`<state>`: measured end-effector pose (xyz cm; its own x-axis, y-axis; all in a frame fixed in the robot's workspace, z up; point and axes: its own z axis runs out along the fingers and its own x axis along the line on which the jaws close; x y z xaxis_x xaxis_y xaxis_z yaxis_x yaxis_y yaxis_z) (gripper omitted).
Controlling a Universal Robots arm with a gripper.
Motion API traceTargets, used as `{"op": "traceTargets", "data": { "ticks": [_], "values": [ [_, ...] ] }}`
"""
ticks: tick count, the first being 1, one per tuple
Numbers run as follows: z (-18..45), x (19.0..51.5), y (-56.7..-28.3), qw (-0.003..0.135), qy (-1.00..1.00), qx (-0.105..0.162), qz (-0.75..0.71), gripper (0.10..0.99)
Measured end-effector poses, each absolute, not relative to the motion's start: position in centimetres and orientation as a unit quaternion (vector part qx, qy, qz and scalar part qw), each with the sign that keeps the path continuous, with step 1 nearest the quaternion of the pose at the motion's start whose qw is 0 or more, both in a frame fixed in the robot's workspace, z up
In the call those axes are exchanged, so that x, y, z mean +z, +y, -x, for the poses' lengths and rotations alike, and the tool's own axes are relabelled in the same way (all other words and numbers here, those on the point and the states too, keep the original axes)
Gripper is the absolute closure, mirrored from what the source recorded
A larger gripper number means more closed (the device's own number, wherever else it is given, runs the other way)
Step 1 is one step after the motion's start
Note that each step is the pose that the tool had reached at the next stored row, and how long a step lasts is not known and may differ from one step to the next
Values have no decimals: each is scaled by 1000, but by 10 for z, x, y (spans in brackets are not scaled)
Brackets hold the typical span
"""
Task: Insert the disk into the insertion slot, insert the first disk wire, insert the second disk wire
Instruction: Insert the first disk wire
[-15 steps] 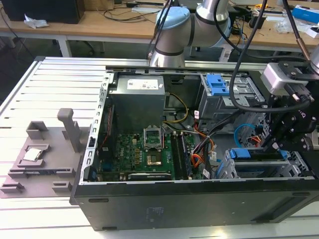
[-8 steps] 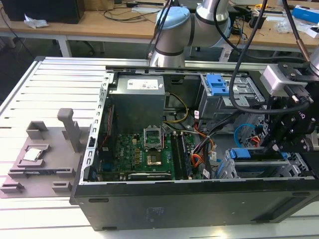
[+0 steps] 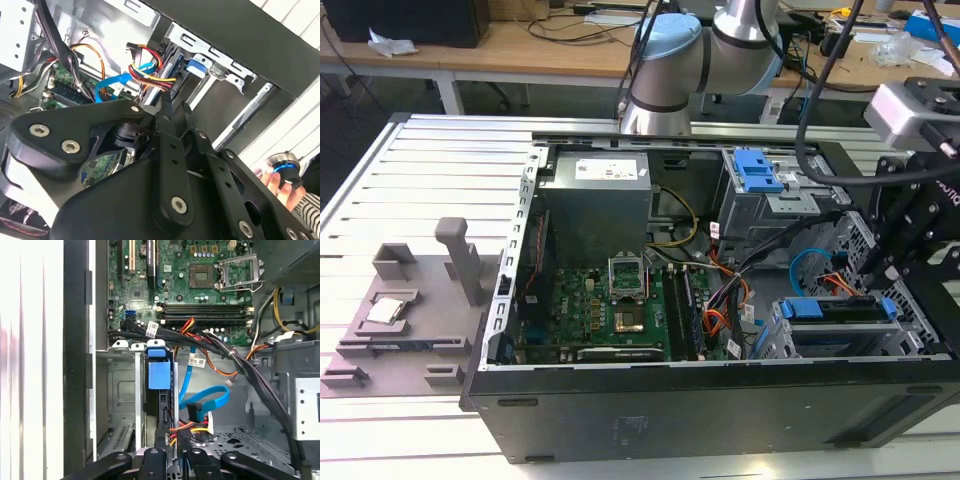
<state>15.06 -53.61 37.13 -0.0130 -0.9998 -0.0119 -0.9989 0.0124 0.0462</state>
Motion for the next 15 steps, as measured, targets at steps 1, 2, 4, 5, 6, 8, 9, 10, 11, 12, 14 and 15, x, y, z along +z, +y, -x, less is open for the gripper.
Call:
{"op": "traceTargets", "data": {
  "ticks": [1,2,4,5,6,8,9,10,11,12,14,15],
  "values": [
    [-151,373,-536,12,-711,-21,-702,847],
    [-151,374,-535,12,-711,-21,-702,847],
    [-151,375,-535,12,-711,-21,-702,929],
    [-151,375,-535,12,-711,-21,-702,980],
    [-151,376,-535,12,-711,-21,-702,980],
    [-151,377,-535,12,-711,-21,-702,980],
    [-151,378,-535,12,-711,-21,-702,980],
    [-151,379,-535,12,-711,-21,-702,980],
    [-151,379,-535,12,-711,-21,-702,980],
    [-151,379,-535,12,-711,-21,-702,980],
    [-151,379,-535,12,-711,-21,-702,980],
    [-151,379,-535,12,-711,-21,-702,980]
  ]
}}
